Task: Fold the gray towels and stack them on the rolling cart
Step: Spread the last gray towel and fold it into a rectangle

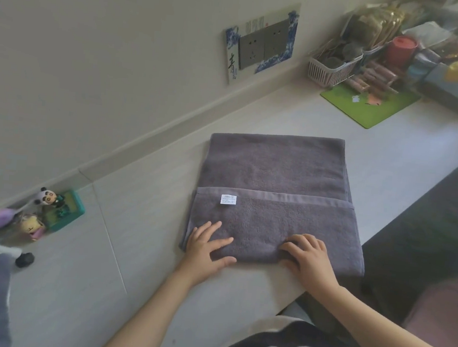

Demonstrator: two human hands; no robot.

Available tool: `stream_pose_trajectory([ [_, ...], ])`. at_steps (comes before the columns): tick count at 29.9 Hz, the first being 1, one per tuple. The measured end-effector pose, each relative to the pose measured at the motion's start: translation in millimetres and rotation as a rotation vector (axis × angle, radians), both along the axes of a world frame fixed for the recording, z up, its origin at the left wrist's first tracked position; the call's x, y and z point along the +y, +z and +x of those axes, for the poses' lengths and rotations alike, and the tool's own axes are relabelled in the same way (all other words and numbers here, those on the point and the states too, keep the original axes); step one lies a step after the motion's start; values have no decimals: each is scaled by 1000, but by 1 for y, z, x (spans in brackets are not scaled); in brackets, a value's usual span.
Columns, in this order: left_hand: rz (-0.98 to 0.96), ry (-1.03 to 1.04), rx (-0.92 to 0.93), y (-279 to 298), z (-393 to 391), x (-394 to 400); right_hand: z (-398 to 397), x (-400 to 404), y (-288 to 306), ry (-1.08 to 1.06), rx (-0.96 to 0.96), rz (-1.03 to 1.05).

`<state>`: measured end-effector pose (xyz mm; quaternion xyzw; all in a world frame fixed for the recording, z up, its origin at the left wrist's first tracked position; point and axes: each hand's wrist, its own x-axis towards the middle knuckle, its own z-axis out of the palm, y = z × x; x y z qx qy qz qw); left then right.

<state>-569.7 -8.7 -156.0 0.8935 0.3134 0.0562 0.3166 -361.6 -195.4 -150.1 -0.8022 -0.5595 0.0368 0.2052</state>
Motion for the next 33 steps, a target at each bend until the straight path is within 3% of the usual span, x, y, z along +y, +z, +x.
stream_pose_trajectory([
  [4, -16, -40, 122, 15, 9, 11, 3, 7, 1, -39, 72, -26],
  [11, 56, -131, 159, 12, 8, 22, 9, 14, 7, -127, 219, -110],
  [14, 73, -72, 108, 11, 10, 20, 8, 15, 11, -131, 243, -148],
  [17, 58, -63, 207, 19, 17, 24, 10, 17, 18, -130, 287, -211],
  [25, -426, -313, 438, 77, 15, 19, 39, 20, 87, 197, 405, -726],
  [29, -555, -353, 481, 111, 30, 28, 65, 36, 119, 309, 392, -863],
  [33, -550, -330, 502, 138, 54, 52, 88, 66, 134, 319, 348, -882],
])
